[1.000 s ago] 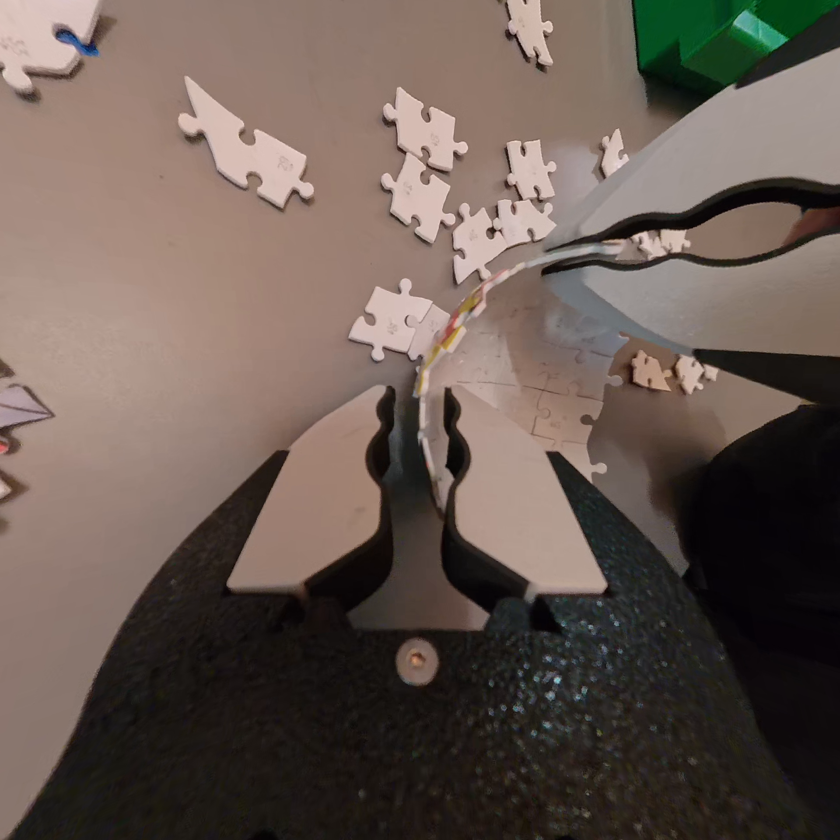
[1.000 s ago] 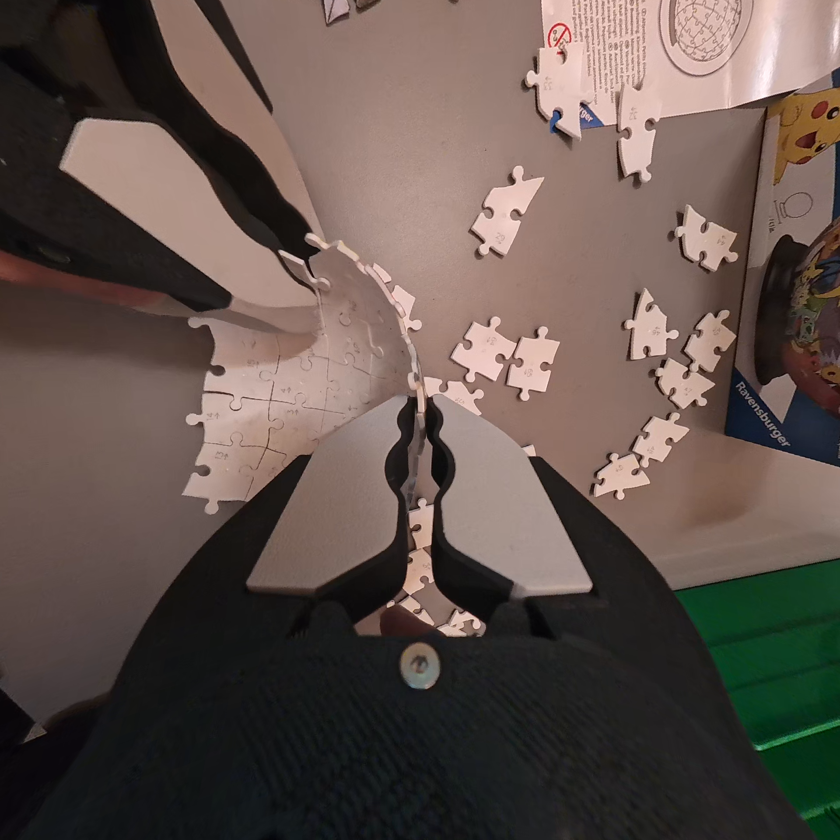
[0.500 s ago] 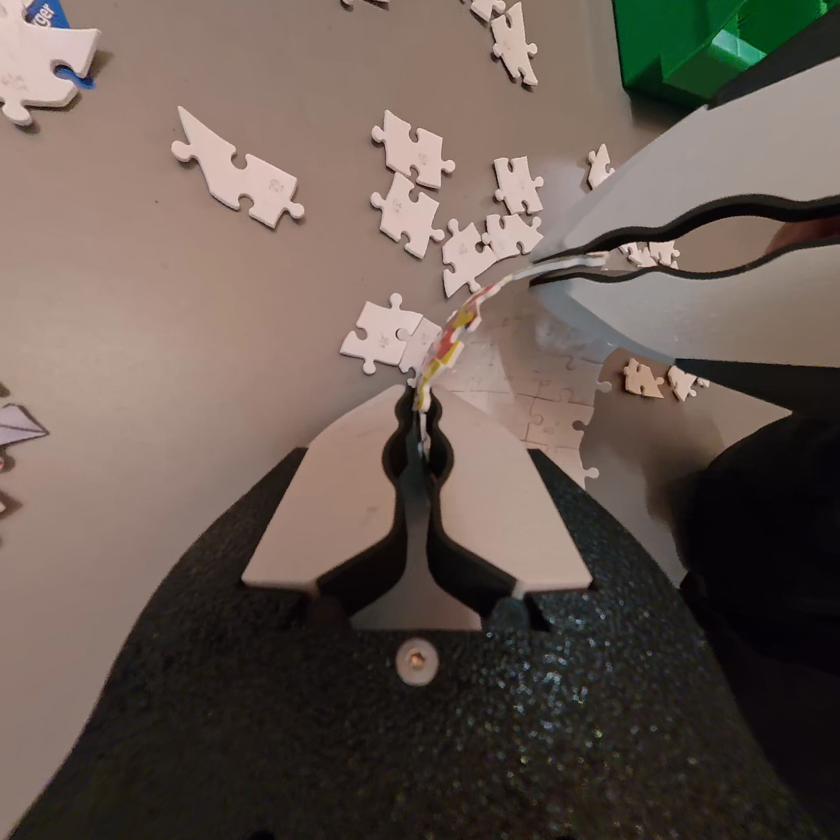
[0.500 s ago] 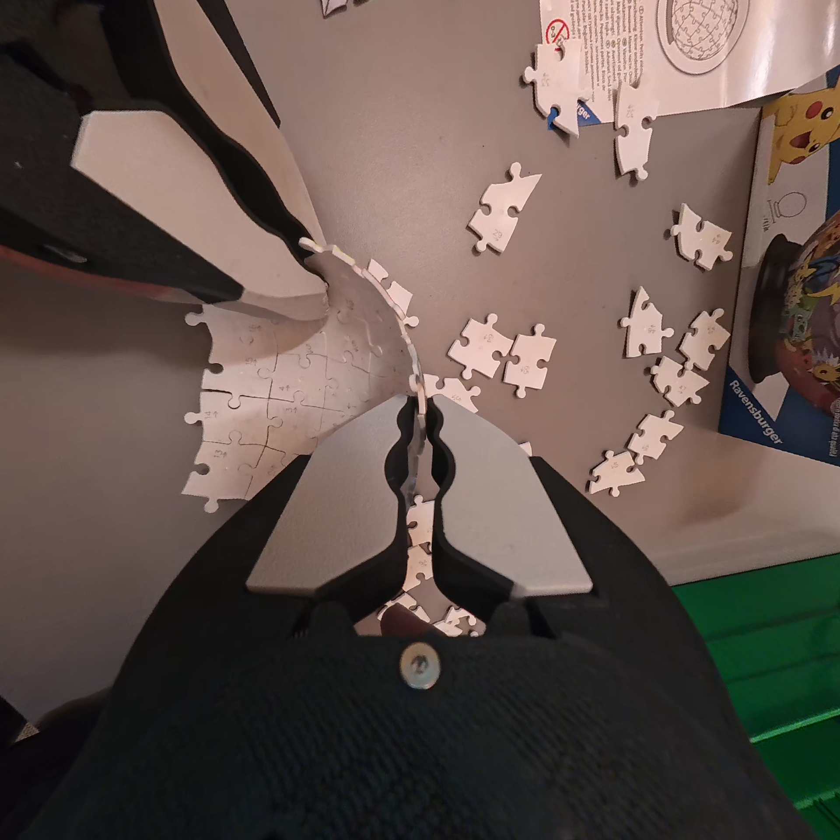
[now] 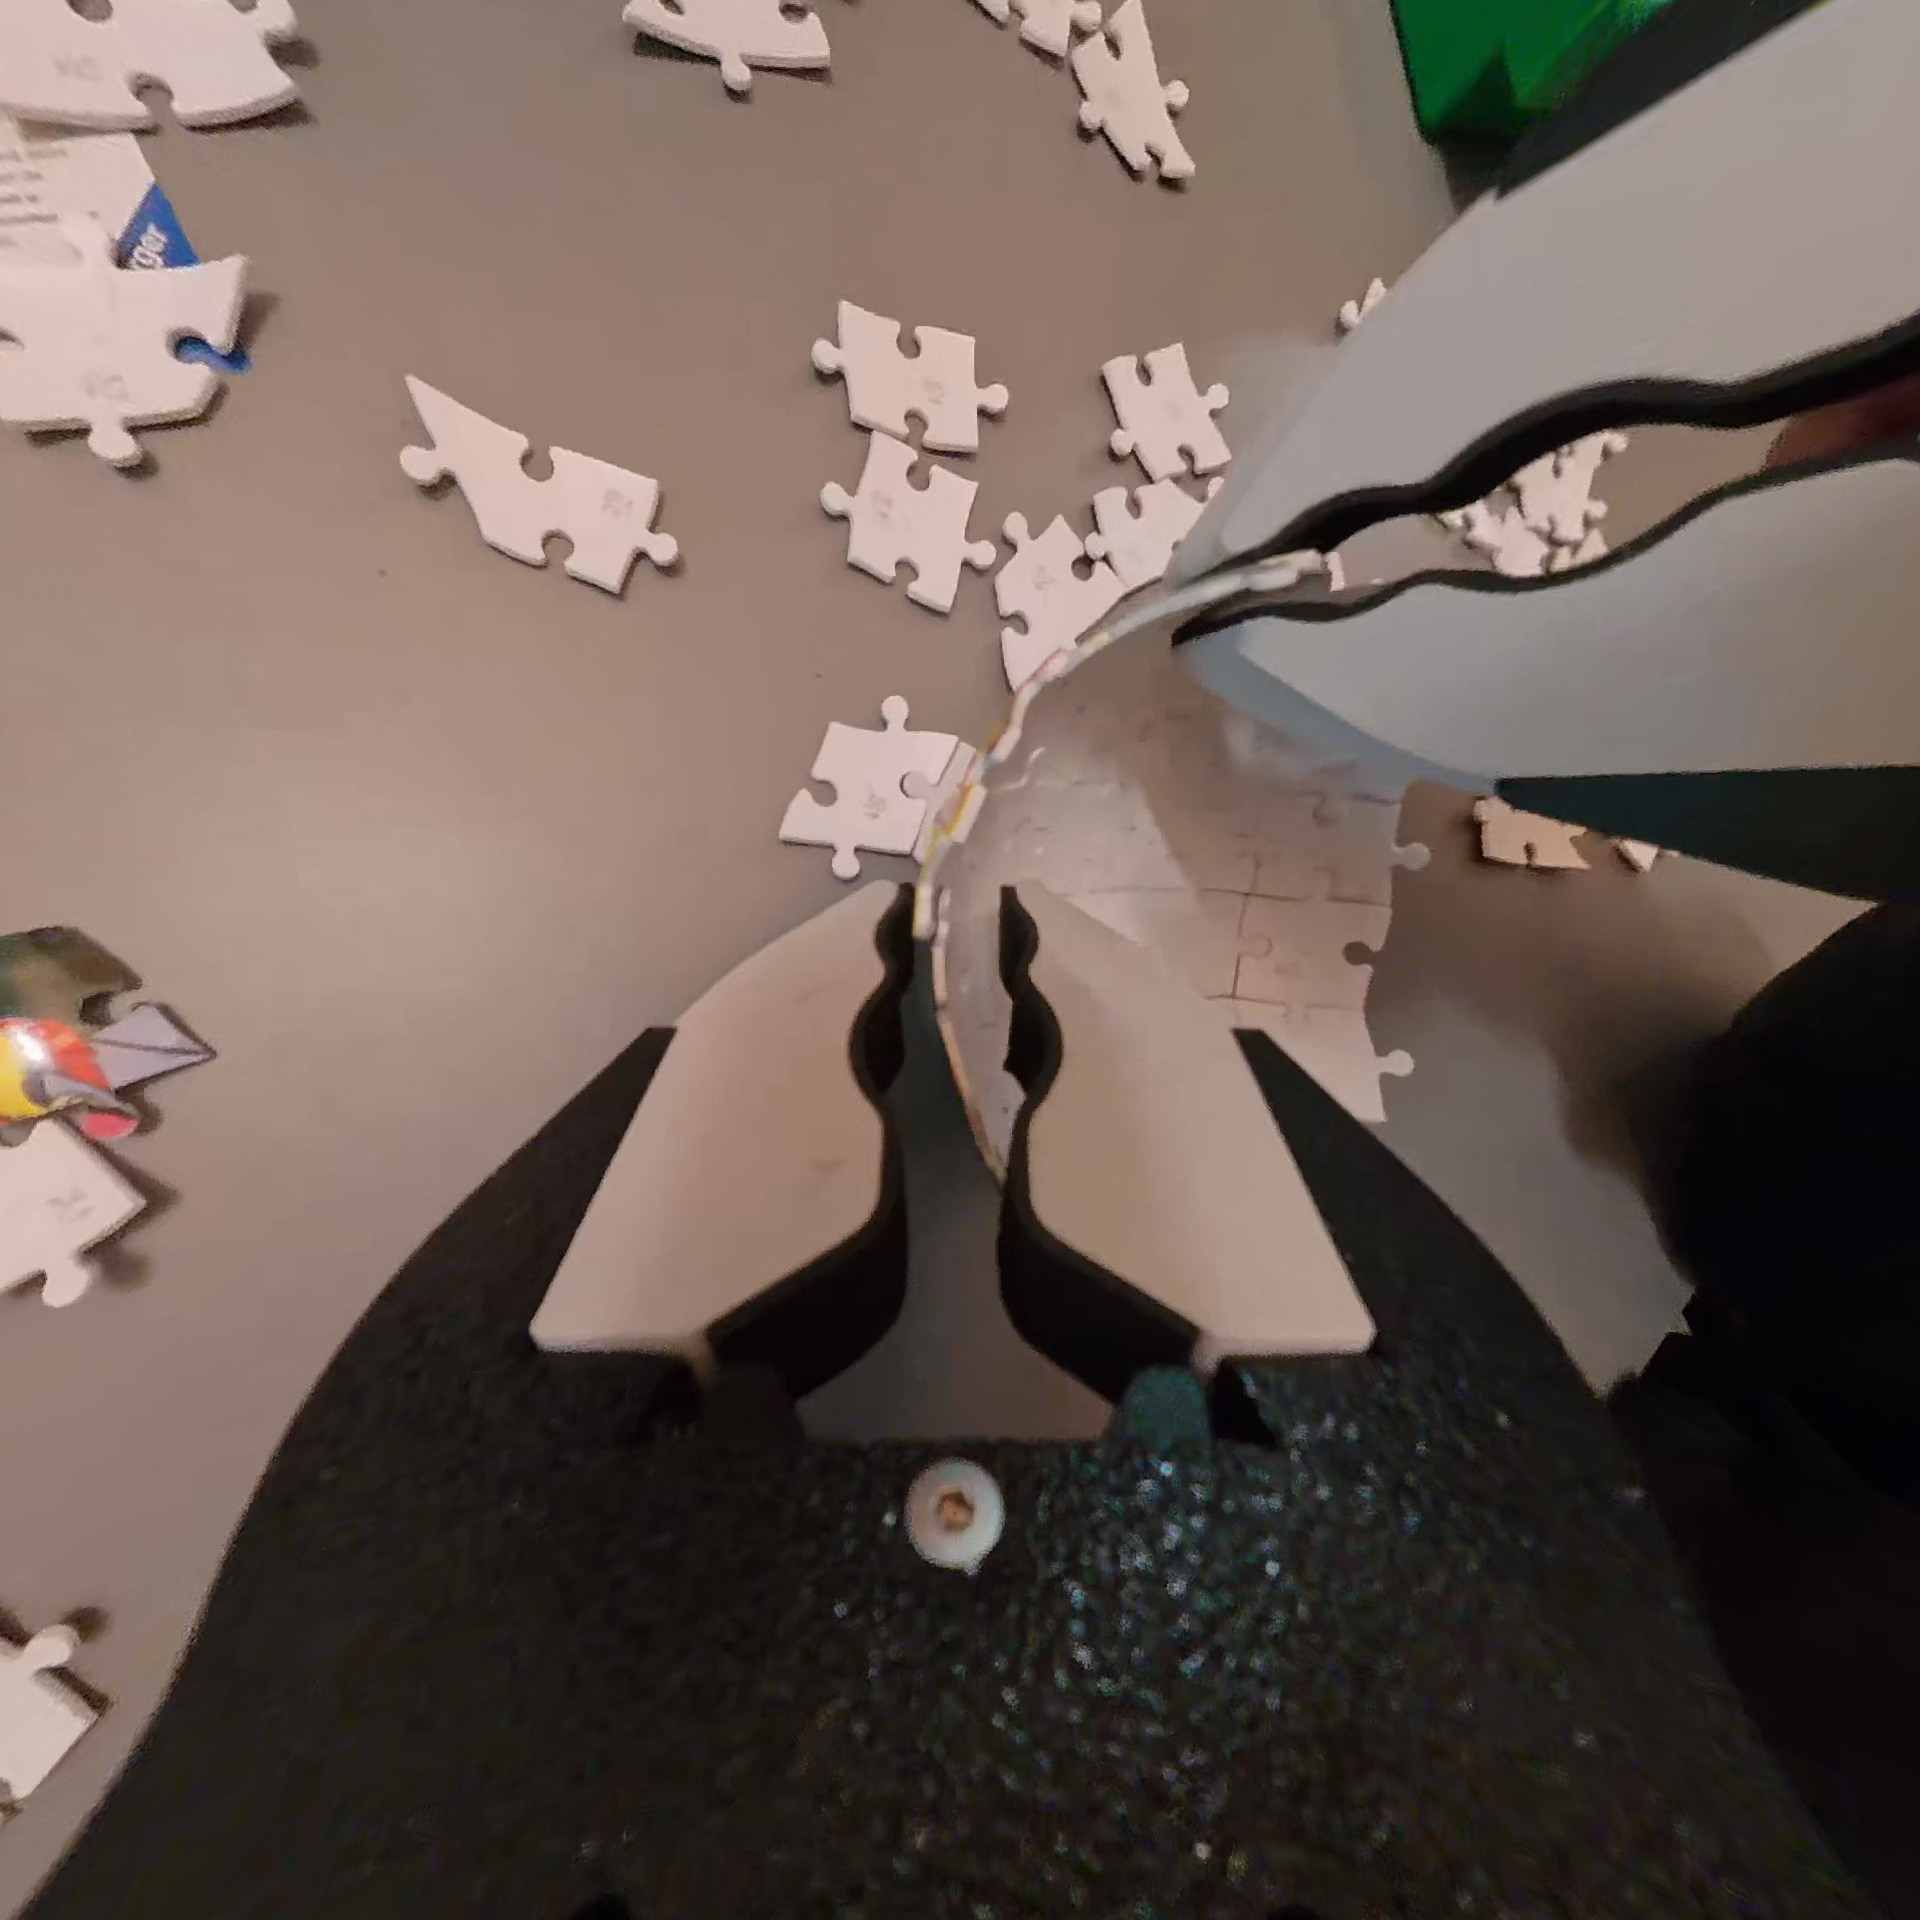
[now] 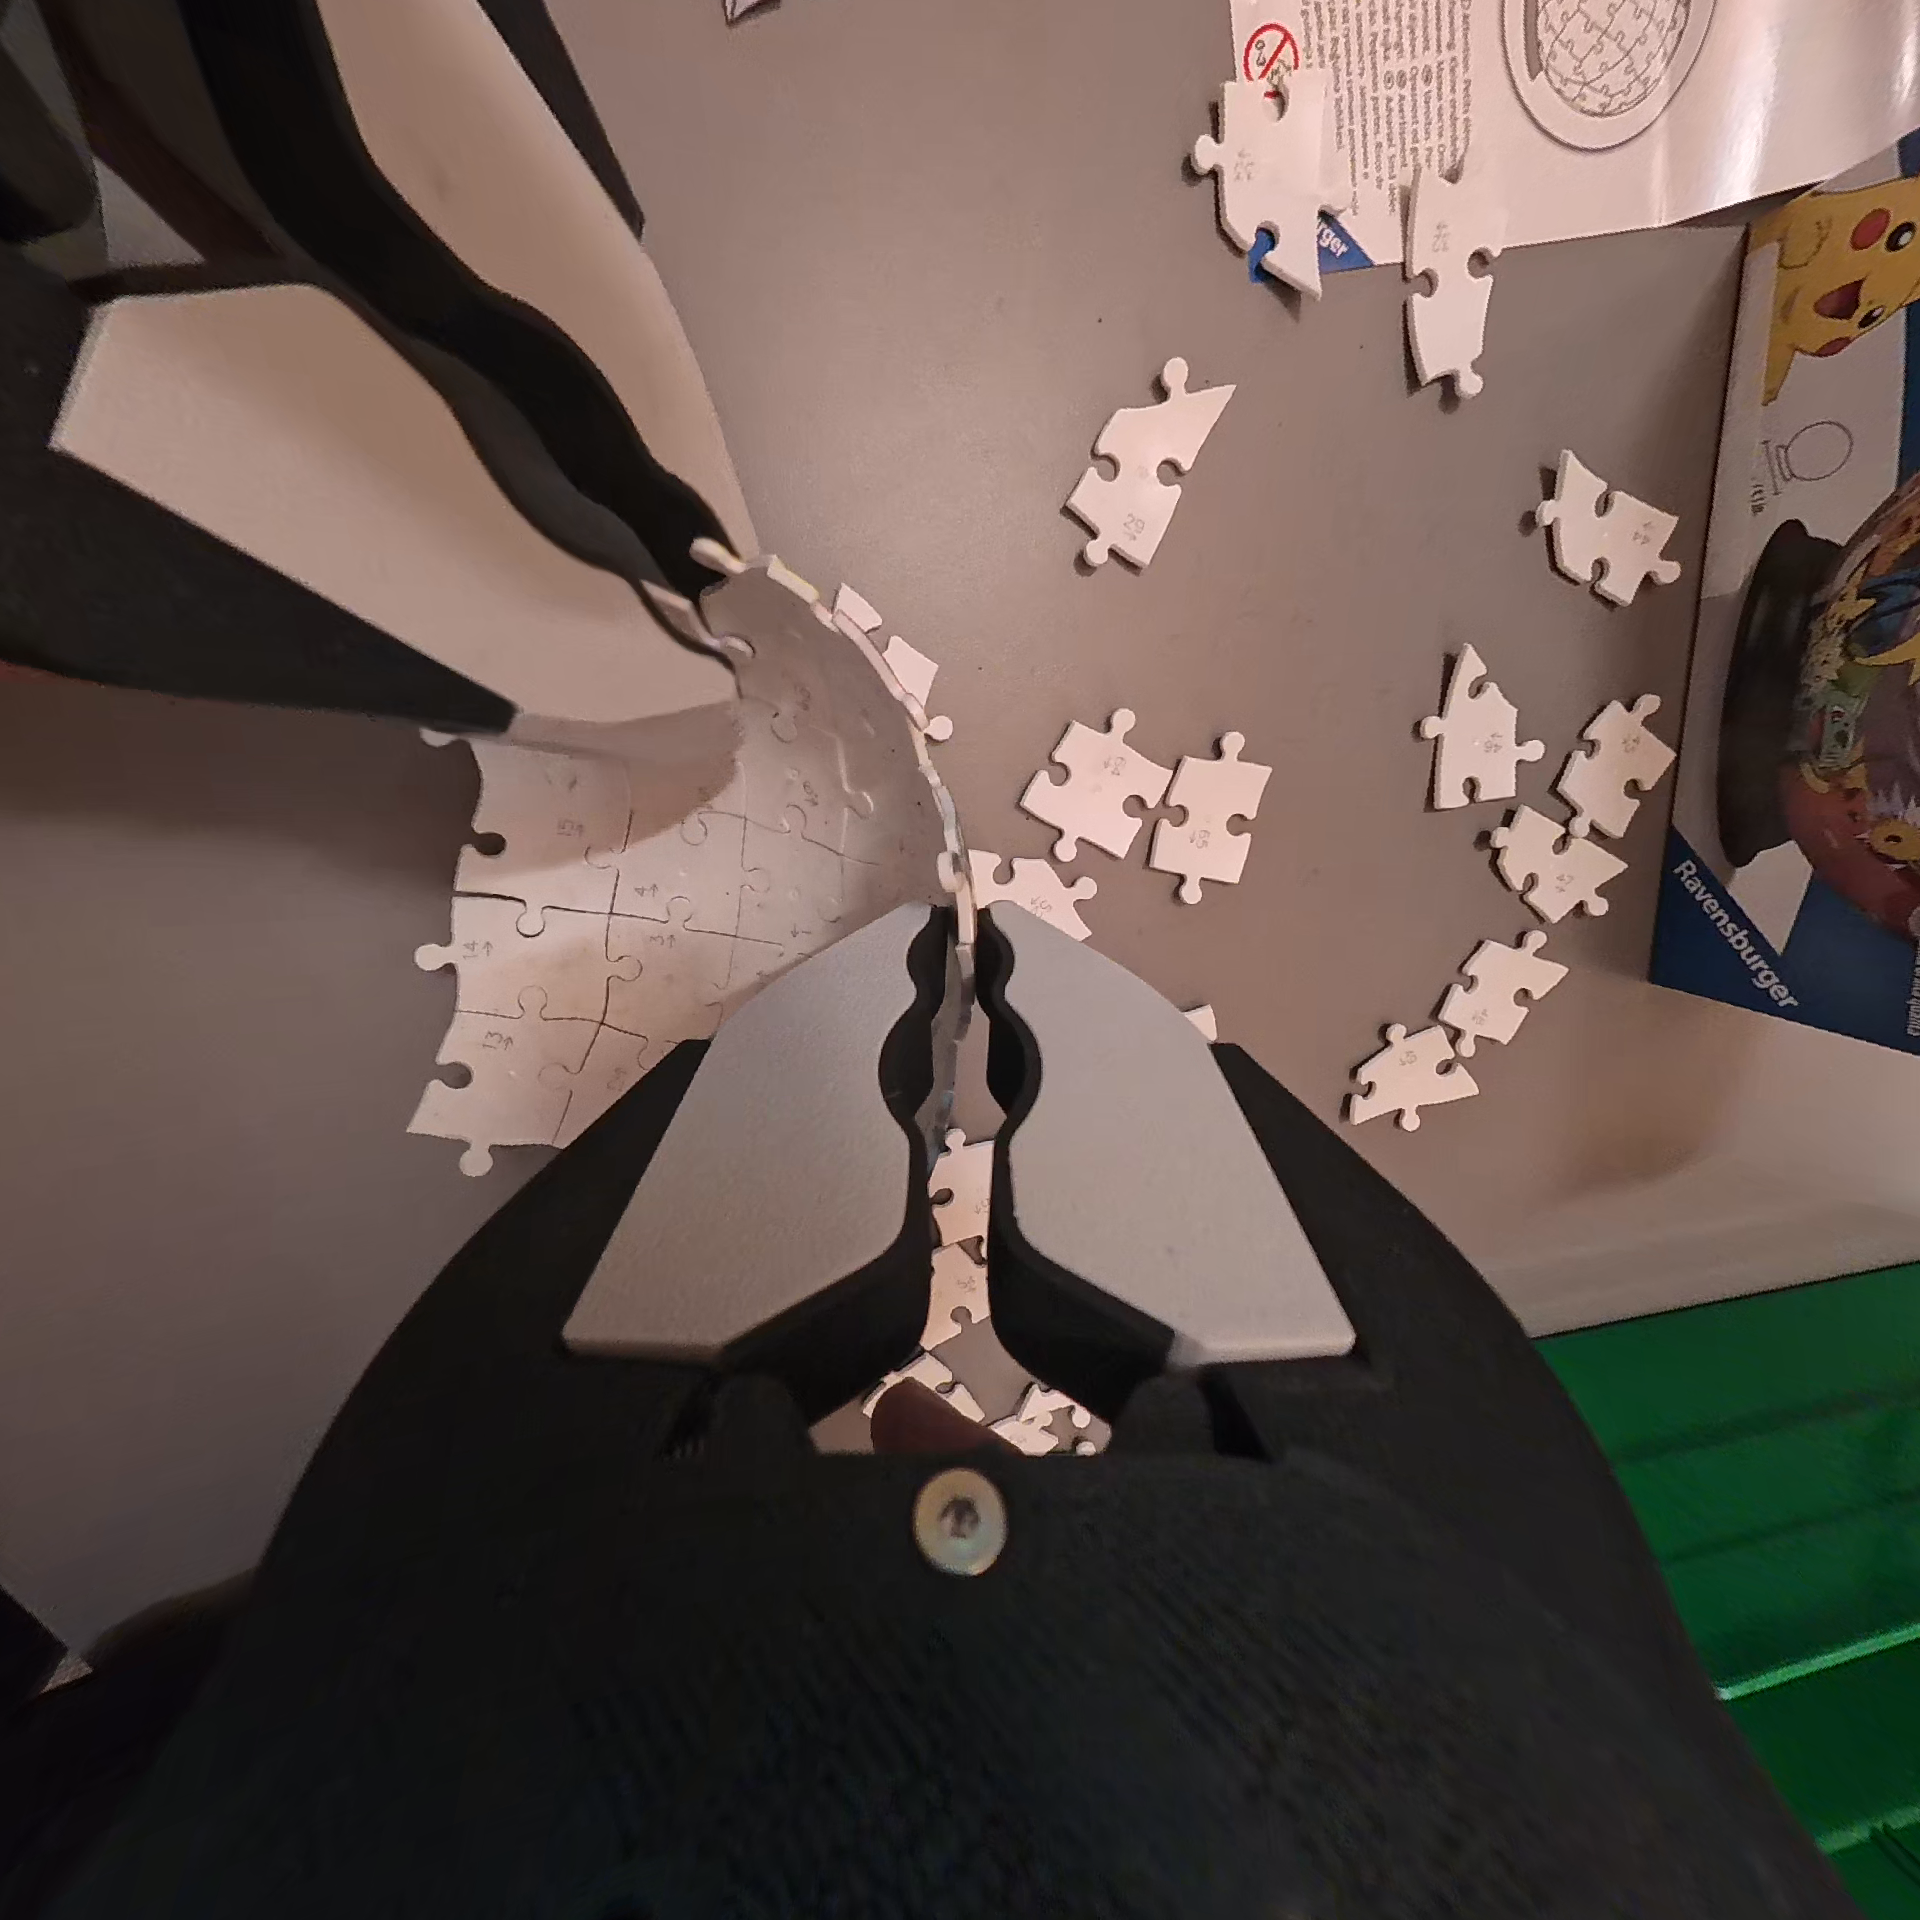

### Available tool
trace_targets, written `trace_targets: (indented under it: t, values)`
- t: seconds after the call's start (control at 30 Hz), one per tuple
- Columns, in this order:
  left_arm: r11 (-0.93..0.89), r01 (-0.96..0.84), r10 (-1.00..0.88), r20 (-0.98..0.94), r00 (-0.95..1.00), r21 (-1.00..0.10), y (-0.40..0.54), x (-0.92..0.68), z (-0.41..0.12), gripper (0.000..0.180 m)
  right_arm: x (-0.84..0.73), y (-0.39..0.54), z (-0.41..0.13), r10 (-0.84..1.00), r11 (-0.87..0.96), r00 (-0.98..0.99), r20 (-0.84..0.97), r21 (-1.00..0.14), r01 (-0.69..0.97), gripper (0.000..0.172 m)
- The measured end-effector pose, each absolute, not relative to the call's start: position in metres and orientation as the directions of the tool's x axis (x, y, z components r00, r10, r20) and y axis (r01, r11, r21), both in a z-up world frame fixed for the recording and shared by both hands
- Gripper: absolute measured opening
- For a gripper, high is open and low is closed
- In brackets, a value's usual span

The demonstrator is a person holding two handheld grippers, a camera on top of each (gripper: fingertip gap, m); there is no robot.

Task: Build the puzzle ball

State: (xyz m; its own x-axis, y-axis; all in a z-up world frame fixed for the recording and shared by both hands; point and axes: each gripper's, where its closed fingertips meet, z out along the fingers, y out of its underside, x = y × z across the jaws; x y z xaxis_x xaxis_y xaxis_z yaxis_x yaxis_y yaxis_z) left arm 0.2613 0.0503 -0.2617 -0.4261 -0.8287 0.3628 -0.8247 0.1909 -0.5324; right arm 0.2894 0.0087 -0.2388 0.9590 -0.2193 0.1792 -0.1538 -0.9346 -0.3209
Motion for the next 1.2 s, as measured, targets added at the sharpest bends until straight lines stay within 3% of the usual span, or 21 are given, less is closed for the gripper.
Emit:
trace_targets:
  t: [0.1,0.5,0.57,0.7,1.2]
  values:
    - [0.172,-0.833,-0.836,0.370,-0.406,-0.526,0.053,0.263,-0.262,0.004,0.289,0.009,-0.238,-0.219,-0.934,0.960,0.176,-0.324,-0.153,0.004]
    - [0.147,-0.839,-0.817,0.414,-0.402,-0.524,0.050,0.262,-0.260,0.002,0.292,0.006,-0.239,-0.228,-0.933,0.957,0.179,-0.320,-0.162,0.005]
    - [0.140,-0.837,-0.822,0.409,-0.396,-0.529,0.050,0.263,-0.260,0.004,0.291,0.007,-0.238,-0.231,-0.931,0.957,0.174,-0.326,-0.165,0.004]
    - [0.150,-0.845,-0.813,0.423,-0.401,-0.513,0.048,0.256,-0.261,0.033,0.292,0.005,-0.240,-0.233,-0.934,0.956,0.177,-0.315,-0.170,0.005]
    - [0.049,-0.892,-0.824,0.487,-0.291,-0.450,0.069,0.242,-0.253,0.026,0.292,0.004,-0.241,-0.245,-0.931,0.955,0.169,-0.315,-0.183,0.005]
